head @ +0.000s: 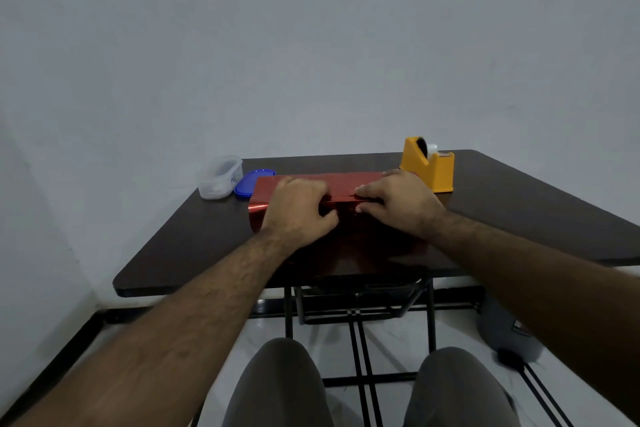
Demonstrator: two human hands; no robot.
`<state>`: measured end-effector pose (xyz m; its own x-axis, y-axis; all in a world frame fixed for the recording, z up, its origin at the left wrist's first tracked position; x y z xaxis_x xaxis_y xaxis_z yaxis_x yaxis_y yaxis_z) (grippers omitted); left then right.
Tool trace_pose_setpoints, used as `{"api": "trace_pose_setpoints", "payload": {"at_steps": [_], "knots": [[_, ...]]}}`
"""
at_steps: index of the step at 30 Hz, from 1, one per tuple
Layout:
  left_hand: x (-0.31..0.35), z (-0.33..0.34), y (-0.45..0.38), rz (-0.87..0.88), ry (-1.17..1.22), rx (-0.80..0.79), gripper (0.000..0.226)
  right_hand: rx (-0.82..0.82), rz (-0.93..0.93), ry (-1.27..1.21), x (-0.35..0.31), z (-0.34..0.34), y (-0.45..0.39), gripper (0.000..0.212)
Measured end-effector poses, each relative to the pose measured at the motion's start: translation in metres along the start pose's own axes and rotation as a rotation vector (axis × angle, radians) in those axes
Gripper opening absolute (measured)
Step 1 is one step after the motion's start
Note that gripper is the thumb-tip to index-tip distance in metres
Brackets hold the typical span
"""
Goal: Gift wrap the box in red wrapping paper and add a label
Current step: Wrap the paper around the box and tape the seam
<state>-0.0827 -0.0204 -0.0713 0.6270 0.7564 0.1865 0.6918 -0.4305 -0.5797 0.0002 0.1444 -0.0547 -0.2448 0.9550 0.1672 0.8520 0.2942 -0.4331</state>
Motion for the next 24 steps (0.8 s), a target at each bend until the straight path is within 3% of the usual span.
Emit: {"api": "trace_pose_setpoints", "payload": {"at_steps": [2,5,7,11,20,24], "knots": [[-0.001,-0.002,-0.002,0.004,0.03,0.008,0.031,-0.003,0.02,-0.011,0.001,-0.001,-0.003,0.041],[0.001,-0.003,-0.005,0.026,0.042,-0.02,0.063,0.007,0.031,-0.033,0.002,-0.001,-0.007,0.038],[0.002,-0.001,-0.008,0.042,0.032,-0.037,0.072,0.018,0.026,-0.037,0.004,-0.001,-0.008,0.037],[-0.001,0.01,-0.006,0.09,-0.03,-0.041,0.061,0.056,-0.016,-0.03,0.006,0.004,-0.004,0.037],[0.008,0.007,0.0,0.053,0.021,0.038,0.063,0.123,-0.035,-0.042,0.009,0.011,0.001,0.032],[0.016,0.011,0.006,0.092,-0.027,0.03,0.045,0.117,-0.041,-0.01,0.009,0.012,0.0,0.032]]}}
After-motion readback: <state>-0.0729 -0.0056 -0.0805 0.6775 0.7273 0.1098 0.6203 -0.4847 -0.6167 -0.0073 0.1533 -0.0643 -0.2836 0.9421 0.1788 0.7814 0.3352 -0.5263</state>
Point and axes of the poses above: each hand's wrist, its own y-axis away from the middle knuckle, its own z-axis out of the palm, x = y × z, the point moved 6 cm from there along -y, towards the middle knuckle, and after that the axes turned 14 degrees about -z, right-handed, at the moved point
